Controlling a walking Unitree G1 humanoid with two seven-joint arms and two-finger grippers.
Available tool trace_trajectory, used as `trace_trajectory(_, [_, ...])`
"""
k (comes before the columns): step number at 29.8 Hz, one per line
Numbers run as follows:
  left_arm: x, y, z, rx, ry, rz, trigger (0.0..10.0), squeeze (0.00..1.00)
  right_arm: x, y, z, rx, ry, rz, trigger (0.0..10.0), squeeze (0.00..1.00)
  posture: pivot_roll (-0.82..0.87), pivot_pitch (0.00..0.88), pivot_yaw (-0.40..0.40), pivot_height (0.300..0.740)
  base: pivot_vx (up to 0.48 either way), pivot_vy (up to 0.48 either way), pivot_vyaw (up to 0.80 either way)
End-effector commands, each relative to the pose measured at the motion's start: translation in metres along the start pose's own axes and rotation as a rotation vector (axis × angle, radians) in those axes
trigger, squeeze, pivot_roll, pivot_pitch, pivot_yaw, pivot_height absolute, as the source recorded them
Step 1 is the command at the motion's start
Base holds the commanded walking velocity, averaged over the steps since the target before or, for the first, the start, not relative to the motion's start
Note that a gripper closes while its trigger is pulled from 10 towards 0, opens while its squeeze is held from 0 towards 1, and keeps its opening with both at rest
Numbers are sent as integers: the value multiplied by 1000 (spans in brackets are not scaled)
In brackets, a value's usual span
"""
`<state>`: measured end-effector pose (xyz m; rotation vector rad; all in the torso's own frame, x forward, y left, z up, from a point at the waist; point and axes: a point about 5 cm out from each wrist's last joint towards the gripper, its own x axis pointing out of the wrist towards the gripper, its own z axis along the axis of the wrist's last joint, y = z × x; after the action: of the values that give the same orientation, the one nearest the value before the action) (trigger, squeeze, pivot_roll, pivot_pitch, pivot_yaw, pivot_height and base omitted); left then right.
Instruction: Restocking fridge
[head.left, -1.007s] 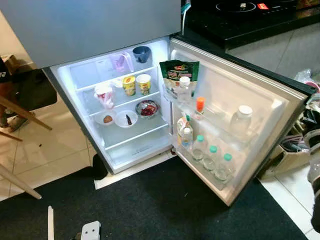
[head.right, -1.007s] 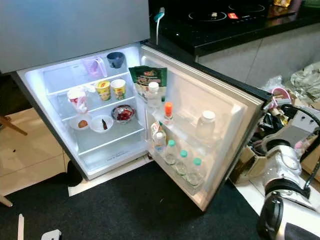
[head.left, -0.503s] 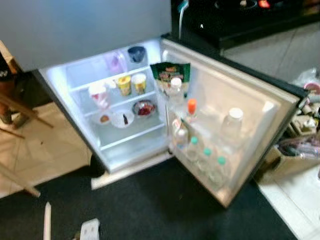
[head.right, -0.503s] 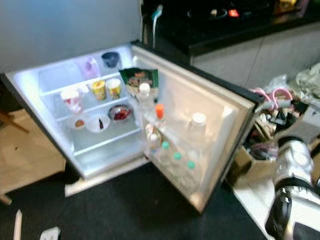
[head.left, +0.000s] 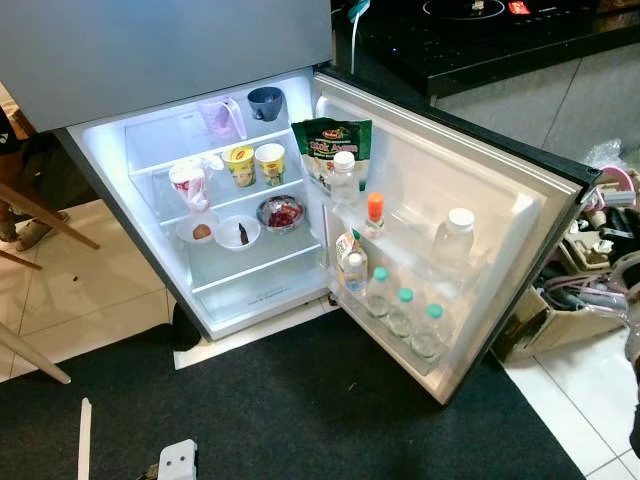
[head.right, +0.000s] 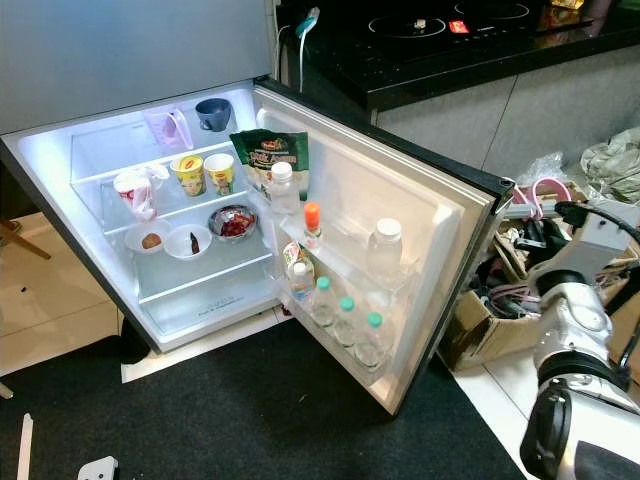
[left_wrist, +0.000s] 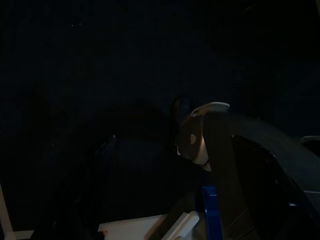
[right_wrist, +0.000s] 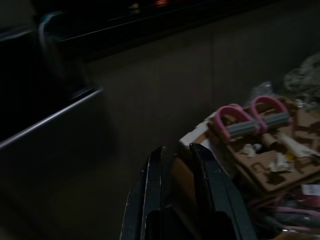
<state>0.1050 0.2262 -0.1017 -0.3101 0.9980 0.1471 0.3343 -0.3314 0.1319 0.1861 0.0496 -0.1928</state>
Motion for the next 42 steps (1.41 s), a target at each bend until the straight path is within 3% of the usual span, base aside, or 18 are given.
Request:
trace_trajectory(1, [-2, 3, -5, -7, 15, 7, 10000, 0, 3, 7, 0, 10, 9, 28, 10000, 0, -19, 21, 43, 740, 0, 0, 0])
trace_trajectory(7, [-3, 4, -6, -14, 16, 5, 10000, 0, 9, 28, 4, -20, 2, 192, 10000, 0, -15, 22, 42, 740, 0, 0, 0])
trace_trajectory(10, [-3, 4, -6, -14, 17, 5, 10000, 0, 9, 30, 5, -19, -3, 207, 10000, 0, -15, 22, 42, 740, 0, 0, 0])
trace_trajectory(15, [-2, 2, -8, -21, 25, -2, 10000, 0, 11, 45, 14, 42, -54, 381, 10000, 0, -22, 23, 41, 740, 0, 0, 0])
trace_trajectory(19, [-2, 0, -8, -18, 25, -5, 10000, 0, 10, 55, 14, 38, -43, 522, 10000, 0, -22, 23, 41, 740, 0, 0, 0])
trace_trajectory(22, [-2, -1, -8, -20, 24, -8, 10000, 0, 6, 63, 12, 14, -12, 668, 10000, 0, -24, 23, 33, 740, 0, 0, 0])
trace_trajectory(27, [-2, -1, -9, -22, 27, -9, 10000, 0, 2, 65, 10, 6, 13, 770, 10000, 0, -24, 23, 33, 740, 0, 0, 0])
trace_trajectory(29, [-2, -1, -11, -21, 31, -9, 10000, 0, -7, 67, 1, -8, 71, 908, 10000, 0, -25, 23, 33, 740, 0, 0, 0])
trace_trajectory(33, [-2, -1, -11, -21, 33, -9, 10000, 0, -15, 67, -8, 6, 120, 1006, 10000, 0, -24, 22, 34, 740, 0, 0, 0])
trace_trajectory(37, [-2, -1, -11, -21, 33, -9, 10000, 0, -16, 67, -8, 10, 122, 1016, 10000, 0, -24, 22, 34, 740, 0, 0, 0])
trace_trajectory(39, [-2, -1, -10, -19, 34, -12, 10000, 0, -28, 76, -16, 29, 167, 1182, 10000, 0, -28, 20, 33, 740, 0, 0, 0])
trace_trajectory(42, [-2, -1, -10, -20, 33, -15, 10000, 0, -35, 79, -19, 61, 185, 1264, 10000, 0, -28, 19, 32, 740, 0, 0, 0])
